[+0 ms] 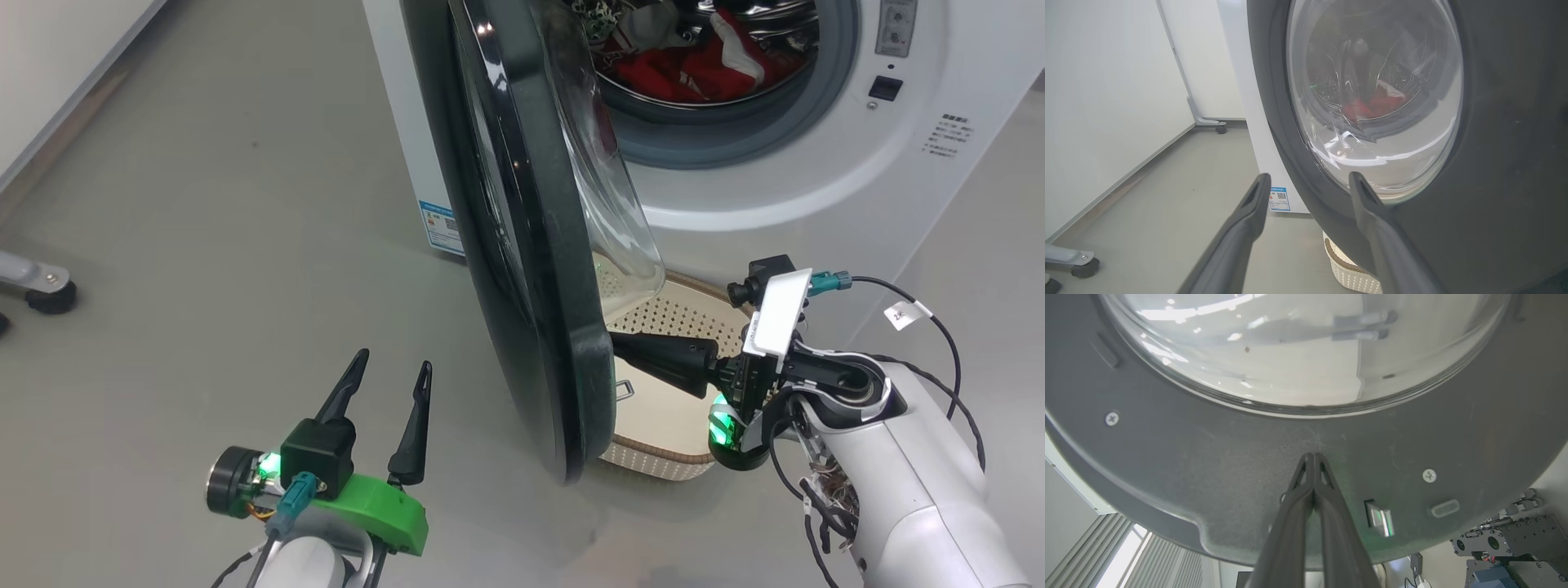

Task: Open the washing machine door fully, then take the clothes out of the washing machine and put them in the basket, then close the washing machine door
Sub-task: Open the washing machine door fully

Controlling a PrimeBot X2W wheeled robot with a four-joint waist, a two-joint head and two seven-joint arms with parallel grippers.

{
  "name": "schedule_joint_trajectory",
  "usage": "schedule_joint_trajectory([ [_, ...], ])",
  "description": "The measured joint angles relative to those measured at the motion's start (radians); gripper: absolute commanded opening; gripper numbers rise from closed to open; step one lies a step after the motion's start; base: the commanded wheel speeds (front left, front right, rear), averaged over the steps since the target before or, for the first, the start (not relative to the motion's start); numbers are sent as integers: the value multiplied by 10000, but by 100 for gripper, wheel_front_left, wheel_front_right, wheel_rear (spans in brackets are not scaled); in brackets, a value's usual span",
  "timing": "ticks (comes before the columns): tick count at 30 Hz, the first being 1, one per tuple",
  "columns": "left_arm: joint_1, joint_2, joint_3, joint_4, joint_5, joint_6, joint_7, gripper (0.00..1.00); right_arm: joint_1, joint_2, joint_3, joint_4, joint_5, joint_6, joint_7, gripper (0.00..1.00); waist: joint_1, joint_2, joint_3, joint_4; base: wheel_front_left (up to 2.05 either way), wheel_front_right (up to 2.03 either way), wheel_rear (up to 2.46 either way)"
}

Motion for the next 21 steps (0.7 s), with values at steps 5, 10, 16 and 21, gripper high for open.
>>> schedule_joint_trajectory([
  [5, 22, 4, -4, -2, 0, -71, 0, 100, 124, 10, 280, -113, 105, 0, -90, 0, 0, 0, -113, 295, 0, 0, 0],
  [10, 40, 6, 12, -6, 2, -75, 0, 100, 283, -2, 694, -318, 562, 2, -267, 0, 0, 0, -180, 559, 0, 0, 0],
  [16, 161, 8, 33, -4, 75, -90, 0, 100, 337, 12, 1139, -545, 934, 2, -529, 0, 0, 0, -220, 791, 0, 0, 0],
  [21, 175, 19, 169, -12, 219, -92, 0, 100, 390, 12, 1448, -656, 1062, 54, -706, 0, 0, 0, -236, 887, 0, 0, 0],
])
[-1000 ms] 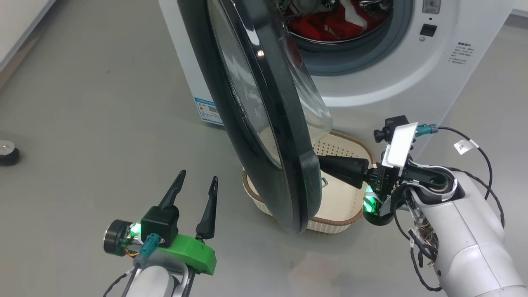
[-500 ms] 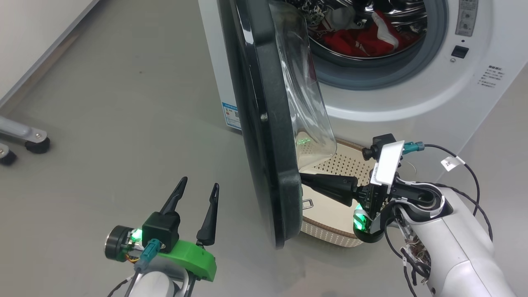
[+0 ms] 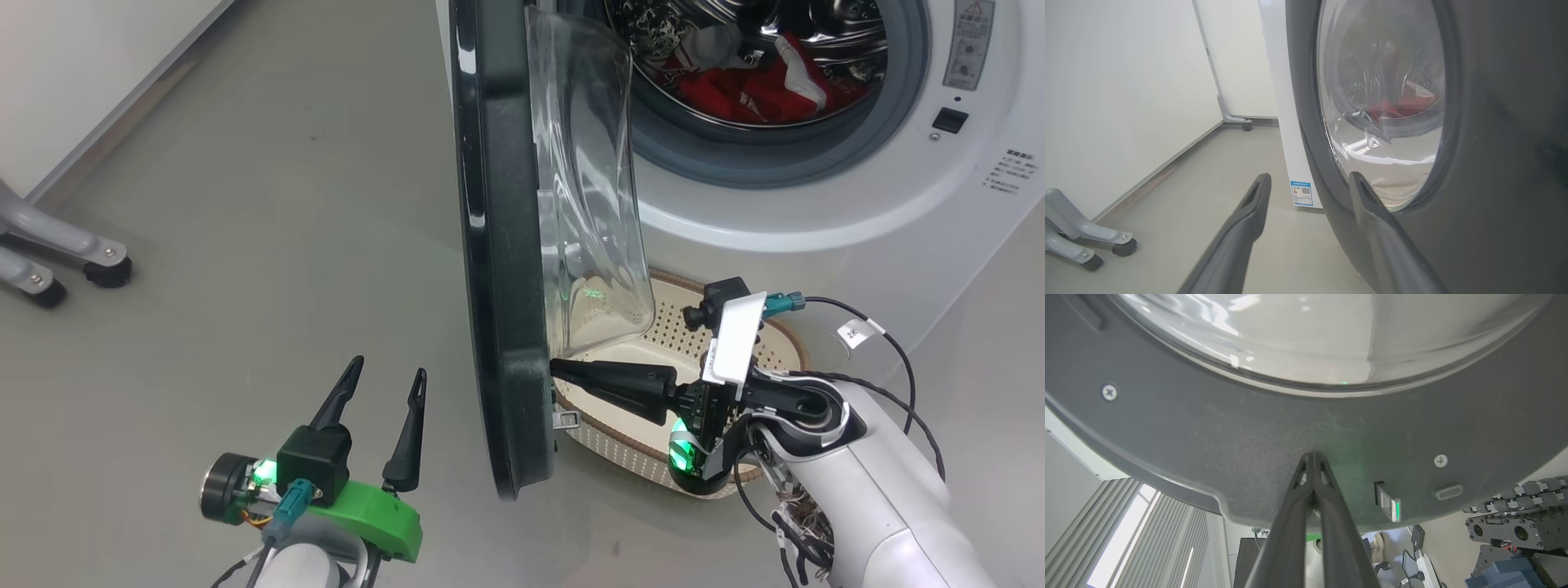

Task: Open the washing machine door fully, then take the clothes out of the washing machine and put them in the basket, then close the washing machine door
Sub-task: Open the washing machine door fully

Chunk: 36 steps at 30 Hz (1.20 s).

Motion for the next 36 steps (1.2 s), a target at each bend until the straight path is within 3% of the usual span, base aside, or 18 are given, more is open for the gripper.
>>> schedule_joint_trajectory([
  [10, 39, 2, 111, -48, 46, 0, 0, 100, 119, 27, -265, -393, 414, 0, -792, 0, 0, 0, 28, -67, 0, 0, 0],
  [22, 167, 21, 460, -105, 90, 19, 0, 100, 1340, 44, -2217, -1254, 579, 0, -2234, 0, 1, 0, -64, -450, 0, 0, 0],
  [25, 199, 31, 537, -107, 98, 19, 0, 100, 1757, -33, -2644, -1482, 516, 0, -2610, 100, 0, 0, -114, -548, 0, 0, 0],
  [36, 350, 134, 711, -90, 184, 19, 0, 100, 3154, -623, -3381, -2138, -1743, 0, -4656, 100, 1, 0, -365, -835, 0, 0, 0],
])
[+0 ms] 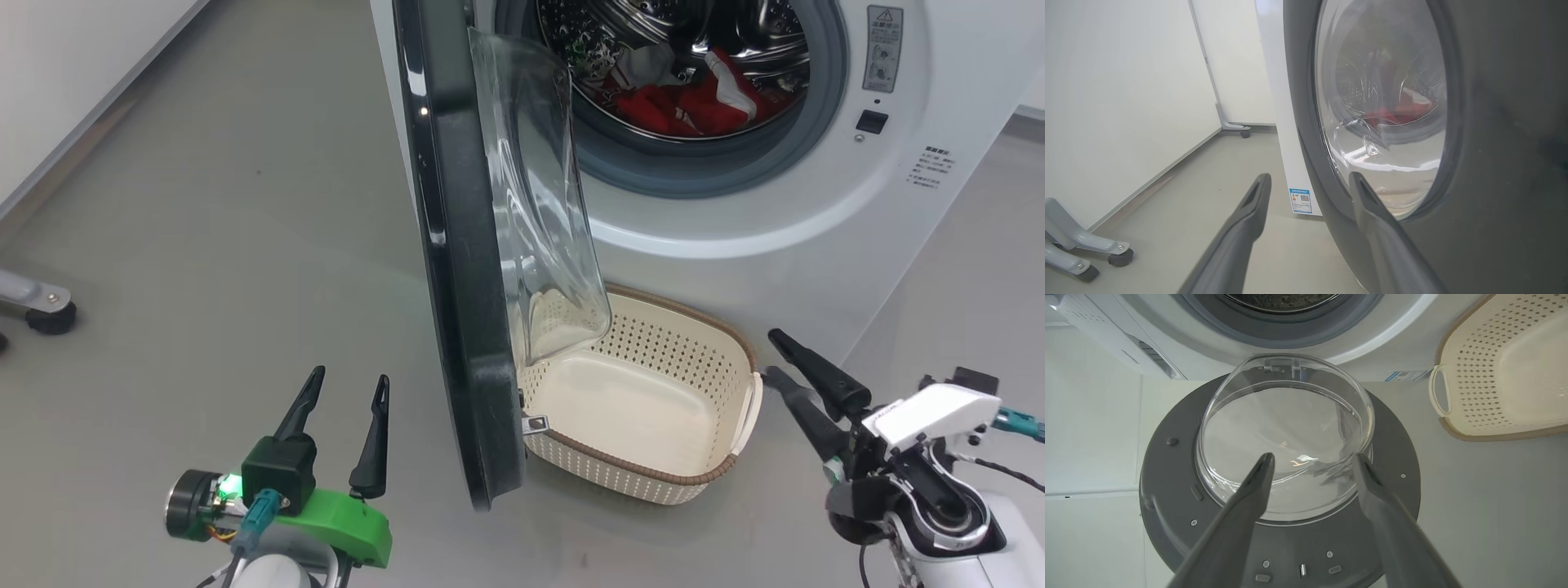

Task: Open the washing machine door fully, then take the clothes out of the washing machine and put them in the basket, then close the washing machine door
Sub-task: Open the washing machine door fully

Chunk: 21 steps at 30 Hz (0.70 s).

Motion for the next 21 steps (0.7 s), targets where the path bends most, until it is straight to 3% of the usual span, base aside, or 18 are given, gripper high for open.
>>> schedule_joint_trajectory([
  [9, 37, 25, 67, 12, 84, 0, 0, 100, 744, -763, -27, -410, -3129, 0, -2408, 100, 0, 0, -139, -44, 0, 0, 0],
  [18, 116, 25, 199, 23, 86, -36, 0, 100, 1385, -1691, -276, -151, -6502, -15, -5503, 100, 0, 0, -167, -107, 0, 0, 0],
  [21, 125, 25, 230, 33, 88, -58, 0, 100, 1449, -2155, -211, -163, -7984, -303, -6472, 100, 0, 0, -186, -134, 0, 0, 0],
])
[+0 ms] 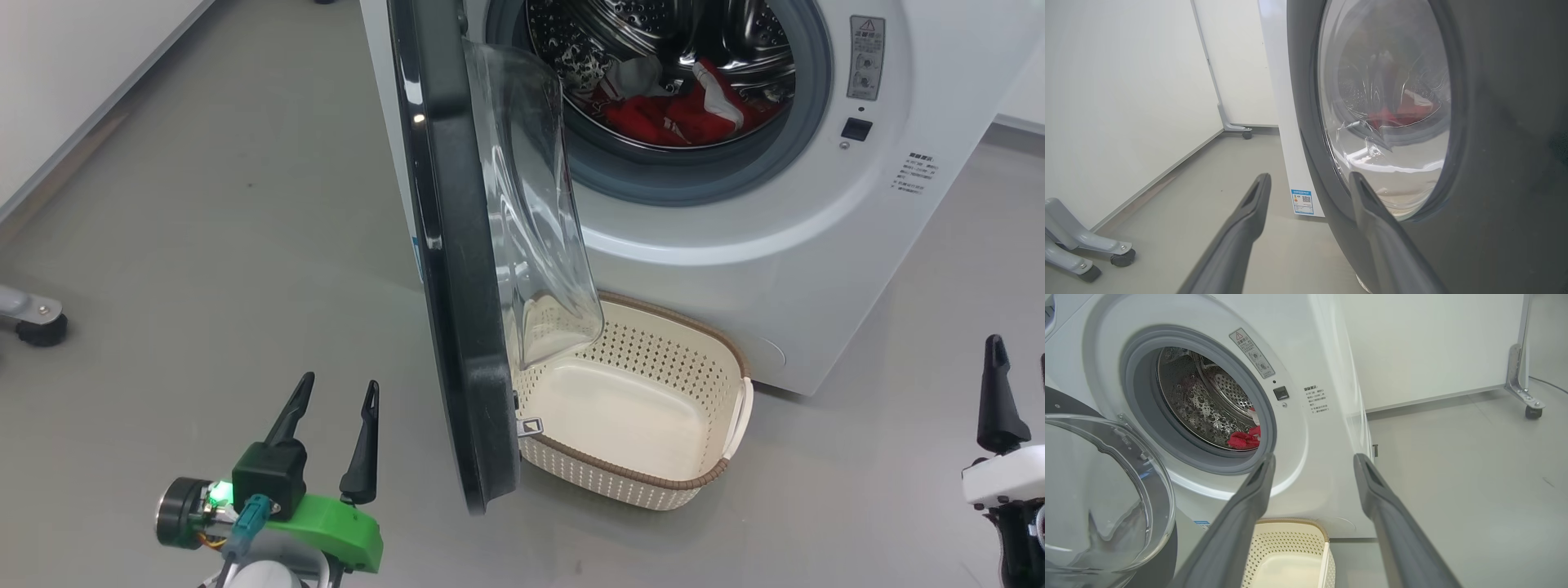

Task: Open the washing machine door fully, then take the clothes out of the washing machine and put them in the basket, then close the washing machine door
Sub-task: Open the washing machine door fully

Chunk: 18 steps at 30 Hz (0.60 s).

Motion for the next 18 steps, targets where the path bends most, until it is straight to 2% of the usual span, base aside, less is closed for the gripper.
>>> schedule_joint_trajectory([
  [4, 58, 0, 38, 13, 0, 0, 0, 100, 5, -372, 109, -169, -1450, -554, -1070, 100, 0, 0, -18, -41, 0, 0, 0],
  [5, 86, 0, 54, 21, 19, 0, 0, 100, 12, -410, 188, -301, -2013, -798, -963, 100, 0, 0, -27, -61, 0, 0, 0],
  [6, 86, 0, 54, 21, 19, 0, 0, 100, 12, -410, 188, -301, -2013, -798, -963, 100, 0, 0, -27, -61, 0, 0, 0],
  [11, 92, 6, 128, 25, 31, 0, 0, 100, 133, -416, 629, -857, -3478, -1448, -694, 100, 0, 0, -49, -137, 0, 0, 0],
  [15, 105, 12, 190, 29, 31, 0, 0, 100, 450, -151, 961, -1074, -4036, -1659, -671, 100, 0, 0, -43, -199, 0, 0, 0],
  [18, 128, 12, 228, 31, 40, -2, 0, 100, 619, 155, 1035, -1290, -4330, -1664, -642, 100, 1, 0, -27, -251, 0, 0, 0],
])
